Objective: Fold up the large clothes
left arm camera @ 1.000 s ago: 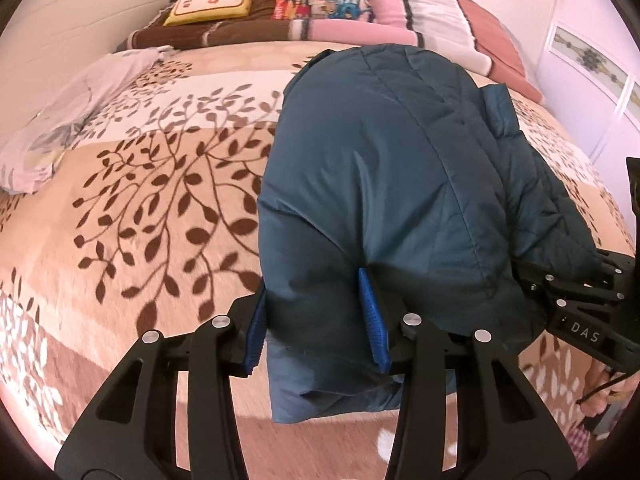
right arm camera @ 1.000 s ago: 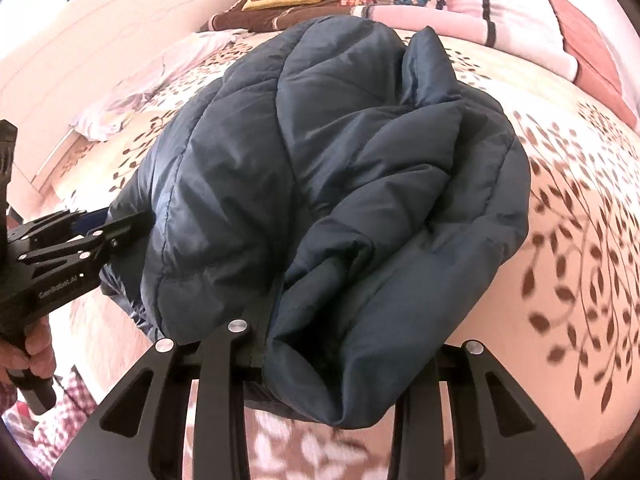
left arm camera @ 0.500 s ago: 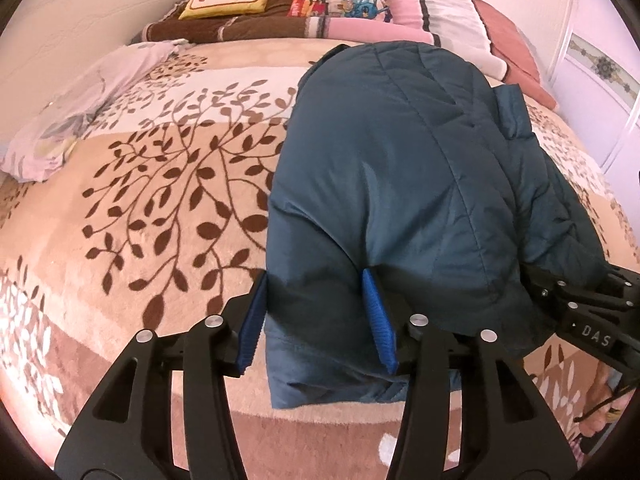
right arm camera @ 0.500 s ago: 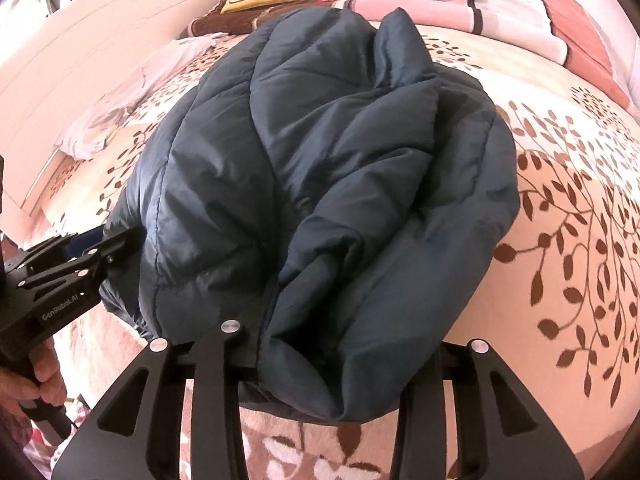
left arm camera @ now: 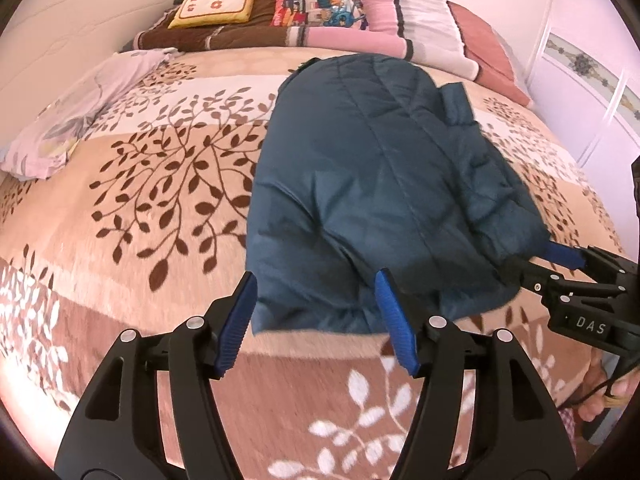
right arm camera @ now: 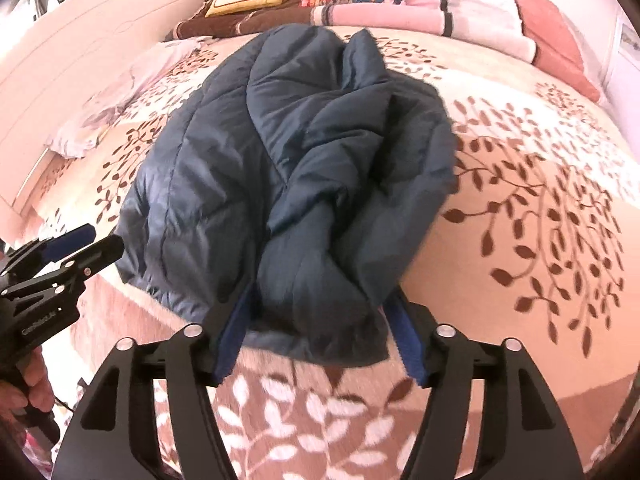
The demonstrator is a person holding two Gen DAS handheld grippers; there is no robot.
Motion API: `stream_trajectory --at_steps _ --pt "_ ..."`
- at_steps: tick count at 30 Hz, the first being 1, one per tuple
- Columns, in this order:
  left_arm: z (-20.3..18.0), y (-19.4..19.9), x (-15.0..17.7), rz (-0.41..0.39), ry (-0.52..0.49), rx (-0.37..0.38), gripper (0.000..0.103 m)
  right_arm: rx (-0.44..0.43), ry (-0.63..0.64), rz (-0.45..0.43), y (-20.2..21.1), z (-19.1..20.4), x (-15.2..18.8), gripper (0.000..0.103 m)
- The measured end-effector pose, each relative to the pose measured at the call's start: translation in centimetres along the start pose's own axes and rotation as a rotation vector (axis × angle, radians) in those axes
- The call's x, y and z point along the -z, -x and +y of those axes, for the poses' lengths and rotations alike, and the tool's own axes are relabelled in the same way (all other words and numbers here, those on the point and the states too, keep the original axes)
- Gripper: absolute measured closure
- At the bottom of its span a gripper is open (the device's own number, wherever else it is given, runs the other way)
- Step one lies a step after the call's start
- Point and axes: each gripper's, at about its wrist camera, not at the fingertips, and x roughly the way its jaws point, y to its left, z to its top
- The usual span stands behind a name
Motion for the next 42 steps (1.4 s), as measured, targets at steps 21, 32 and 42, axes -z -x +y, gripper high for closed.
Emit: stream_trajectory --at_steps 21,32,42 --pt "-0.7 5.6 7.8 0.043 0.003 0.048 0.033 0.015 -0.011 0.015 4.3 0.6 6.5 0.035" --pt "0.6 3.9 10.6 0.102 0.08 0.069 0.033 -0.107 -0.116 -0.119 5.8 -1.7 2.0 0.093" --pt "1.6 2.7 10.5 0.124 0.11 0.085 0.033 -0.134 -0.105 -0.069 -0.4 0.6 -5.8 0.093"
